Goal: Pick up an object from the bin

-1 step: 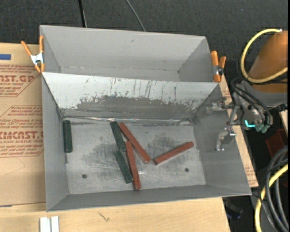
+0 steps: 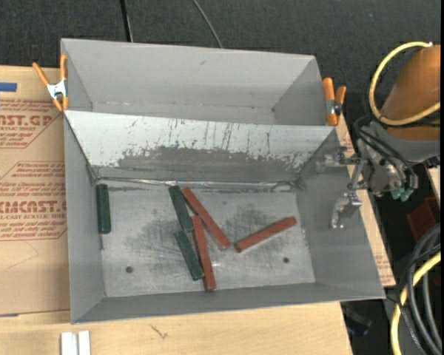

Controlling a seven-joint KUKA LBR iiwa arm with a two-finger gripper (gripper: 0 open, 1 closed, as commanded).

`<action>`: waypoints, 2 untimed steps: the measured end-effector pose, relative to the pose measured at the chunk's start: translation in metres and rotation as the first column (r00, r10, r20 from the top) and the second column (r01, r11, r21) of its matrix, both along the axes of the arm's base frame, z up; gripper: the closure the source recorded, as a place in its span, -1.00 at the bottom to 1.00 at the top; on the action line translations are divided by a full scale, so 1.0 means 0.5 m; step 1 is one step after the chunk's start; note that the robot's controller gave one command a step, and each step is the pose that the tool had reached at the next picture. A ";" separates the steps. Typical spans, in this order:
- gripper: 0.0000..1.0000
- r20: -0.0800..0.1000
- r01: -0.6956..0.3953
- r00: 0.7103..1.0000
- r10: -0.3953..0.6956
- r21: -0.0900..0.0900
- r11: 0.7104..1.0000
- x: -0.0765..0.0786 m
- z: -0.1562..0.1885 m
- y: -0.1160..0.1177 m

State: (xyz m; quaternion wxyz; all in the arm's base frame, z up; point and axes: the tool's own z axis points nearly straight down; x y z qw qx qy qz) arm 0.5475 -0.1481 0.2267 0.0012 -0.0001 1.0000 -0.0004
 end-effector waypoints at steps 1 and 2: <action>-1.00 0.003 -0.073 0.997 0.073 -0.001 0.997 0.015 -0.178 0.088; -1.00 -0.004 -0.140 0.990 0.140 0.001 0.990 0.015 -0.163 0.149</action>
Offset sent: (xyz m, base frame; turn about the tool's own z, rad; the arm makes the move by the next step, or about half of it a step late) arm 0.0085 0.0831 -0.0667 -0.1581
